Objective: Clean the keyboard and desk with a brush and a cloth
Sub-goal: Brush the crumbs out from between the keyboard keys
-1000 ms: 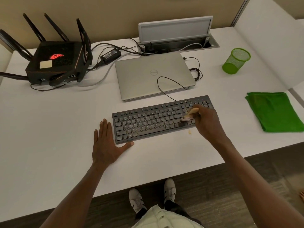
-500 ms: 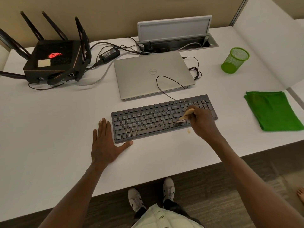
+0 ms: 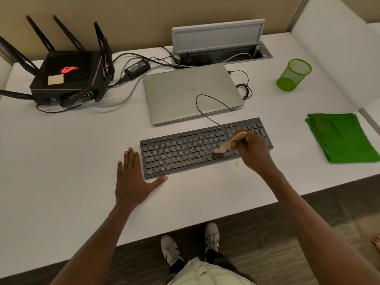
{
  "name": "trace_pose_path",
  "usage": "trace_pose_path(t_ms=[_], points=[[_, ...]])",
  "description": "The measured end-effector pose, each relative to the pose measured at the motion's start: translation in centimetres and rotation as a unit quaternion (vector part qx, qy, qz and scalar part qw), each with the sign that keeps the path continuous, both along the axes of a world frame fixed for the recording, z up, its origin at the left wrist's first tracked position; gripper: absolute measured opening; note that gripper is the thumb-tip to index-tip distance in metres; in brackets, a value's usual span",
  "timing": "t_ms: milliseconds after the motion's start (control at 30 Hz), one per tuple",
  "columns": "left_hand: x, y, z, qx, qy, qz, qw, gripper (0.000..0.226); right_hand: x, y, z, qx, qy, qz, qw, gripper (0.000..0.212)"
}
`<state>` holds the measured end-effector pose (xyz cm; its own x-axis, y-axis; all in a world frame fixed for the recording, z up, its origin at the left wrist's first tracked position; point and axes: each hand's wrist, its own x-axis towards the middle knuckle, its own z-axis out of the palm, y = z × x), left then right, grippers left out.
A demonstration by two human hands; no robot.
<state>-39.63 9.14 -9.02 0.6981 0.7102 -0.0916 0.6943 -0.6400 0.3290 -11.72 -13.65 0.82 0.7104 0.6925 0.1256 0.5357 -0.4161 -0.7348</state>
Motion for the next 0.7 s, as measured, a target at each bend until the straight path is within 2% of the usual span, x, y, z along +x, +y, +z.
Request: trace_pose_path(t_ms=[100,167,300,533,700], points=[[-0.1,0.0,0.0,0.001,-0.001,-0.001,1.000,0.140,-0.1,-0.3,-0.1,0.013,-0.003,-0.041,0.999,0.020],[0.0,0.0,0.0,0.000,-0.001,-0.002,1.000,0.140,-0.9,-0.3,-0.3,-0.010,-0.024,-0.035,0.999,0.014],[0.0,0.1,0.0,-0.004,0.001,-0.001,1.000,0.141,-1.8,-0.5,-0.1,-0.050,-0.052,-0.018,0.997,0.018],[-0.1,0.1,0.0,-0.007,-0.003,0.000,1.000,0.141,-1.7,0.8,0.8,0.001,-0.075,-0.030,0.997,0.014],[-0.1,0.0,0.0,-0.004,0.001,-0.001,1.000,0.139,-2.9,1.2,0.4,-0.036,-0.089,0.004,0.995,0.012]])
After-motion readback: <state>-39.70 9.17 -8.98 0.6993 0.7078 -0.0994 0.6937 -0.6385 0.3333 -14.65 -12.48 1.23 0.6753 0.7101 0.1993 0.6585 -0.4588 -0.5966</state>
